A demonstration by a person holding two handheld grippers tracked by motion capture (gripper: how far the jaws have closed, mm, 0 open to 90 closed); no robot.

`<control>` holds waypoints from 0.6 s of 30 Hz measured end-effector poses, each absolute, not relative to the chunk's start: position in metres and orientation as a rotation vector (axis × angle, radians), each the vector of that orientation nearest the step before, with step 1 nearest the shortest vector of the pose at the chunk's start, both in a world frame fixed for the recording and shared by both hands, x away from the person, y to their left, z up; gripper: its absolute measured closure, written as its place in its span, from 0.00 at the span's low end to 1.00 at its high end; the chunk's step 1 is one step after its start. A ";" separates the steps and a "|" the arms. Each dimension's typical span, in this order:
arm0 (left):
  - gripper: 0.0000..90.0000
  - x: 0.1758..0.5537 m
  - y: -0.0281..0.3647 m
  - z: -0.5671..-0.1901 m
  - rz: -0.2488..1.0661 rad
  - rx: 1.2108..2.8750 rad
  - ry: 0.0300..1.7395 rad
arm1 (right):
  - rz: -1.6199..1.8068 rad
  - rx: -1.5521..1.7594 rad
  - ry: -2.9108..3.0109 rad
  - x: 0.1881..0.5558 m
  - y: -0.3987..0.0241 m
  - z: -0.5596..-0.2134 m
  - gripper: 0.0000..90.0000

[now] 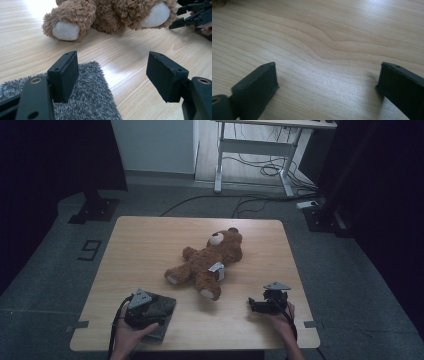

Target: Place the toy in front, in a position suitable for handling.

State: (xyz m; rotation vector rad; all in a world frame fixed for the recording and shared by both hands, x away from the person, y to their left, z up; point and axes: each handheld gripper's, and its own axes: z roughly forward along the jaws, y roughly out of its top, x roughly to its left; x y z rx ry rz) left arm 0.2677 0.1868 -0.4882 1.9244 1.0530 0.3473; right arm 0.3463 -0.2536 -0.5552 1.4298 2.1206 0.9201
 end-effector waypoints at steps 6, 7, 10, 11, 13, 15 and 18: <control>0.29 0.270 0.180 -0.482 0.370 1.925 1.053 | 0.989 1.443 2.091 0.344 -0.257 -0.551 0.07; 0.29 0.271 0.179 -0.481 0.368 1.925 1.054 | 0.989 1.443 2.091 0.344 -0.257 -0.551 0.07; 0.29 0.276 0.171 -0.480 0.365 1.931 1.052 | 1.036 1.419 2.065 0.343 -0.260 -0.543 0.09; 0.29 0.276 0.171 -0.480 0.365 1.931 1.052 | 1.036 1.419 2.065 0.343 -0.260 -0.543 0.09; 0.29 0.278 0.165 -0.479 0.361 1.937 1.040 | 1.064 1.404 2.057 0.344 -0.259 -0.538 0.11; 0.29 0.281 0.160 -0.479 0.356 1.945 1.037 | 1.082 1.387 2.053 0.346 -0.258 -0.534 0.12; 0.28 0.287 0.150 -0.478 0.351 1.957 1.028 | 1.096 1.379 2.051 0.352 -0.257 -0.530 0.13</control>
